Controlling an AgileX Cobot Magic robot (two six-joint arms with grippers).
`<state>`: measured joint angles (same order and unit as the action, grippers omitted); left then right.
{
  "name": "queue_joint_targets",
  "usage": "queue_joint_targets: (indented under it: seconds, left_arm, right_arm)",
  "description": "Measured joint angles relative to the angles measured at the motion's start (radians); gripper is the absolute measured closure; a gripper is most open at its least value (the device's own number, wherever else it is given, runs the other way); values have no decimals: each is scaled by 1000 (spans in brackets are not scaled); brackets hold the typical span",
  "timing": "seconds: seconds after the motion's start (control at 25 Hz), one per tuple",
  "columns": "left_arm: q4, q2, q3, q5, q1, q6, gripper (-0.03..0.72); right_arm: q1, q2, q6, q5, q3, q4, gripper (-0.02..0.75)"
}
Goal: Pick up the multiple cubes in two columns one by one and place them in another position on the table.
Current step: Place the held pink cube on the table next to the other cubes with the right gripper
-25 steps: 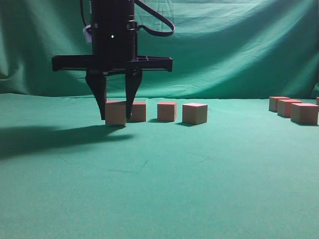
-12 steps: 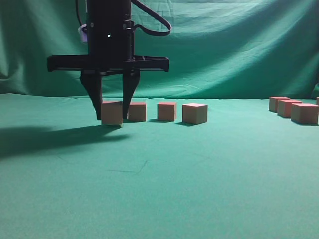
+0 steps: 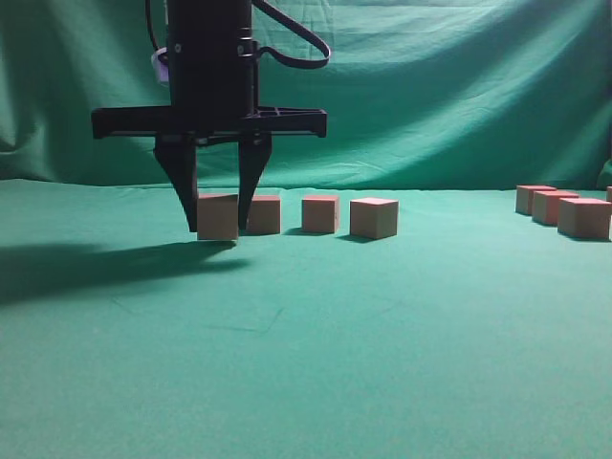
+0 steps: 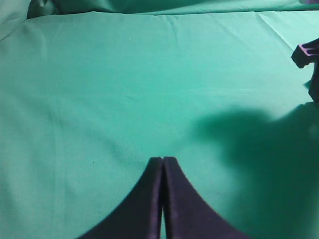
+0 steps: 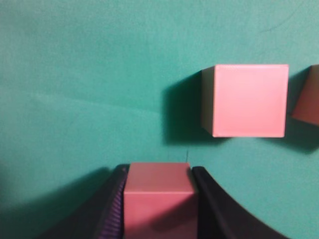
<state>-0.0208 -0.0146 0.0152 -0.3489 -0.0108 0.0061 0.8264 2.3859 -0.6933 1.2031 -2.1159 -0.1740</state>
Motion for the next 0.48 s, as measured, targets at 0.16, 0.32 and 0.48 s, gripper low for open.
queue_joint_targets:
  seconds: [0.16,0.32,0.48]
  left_arm:
    - [0,0,0,0,0,0,688]
    - [0,0,0,0,0,0,688]
    - [0,0,0,0,0,0,688]
  right_arm:
    - [0,0,0,0,0,0,479]
    - [0,0,0,0,0,0,416]
    - [0,0,4,0,0,0,279]
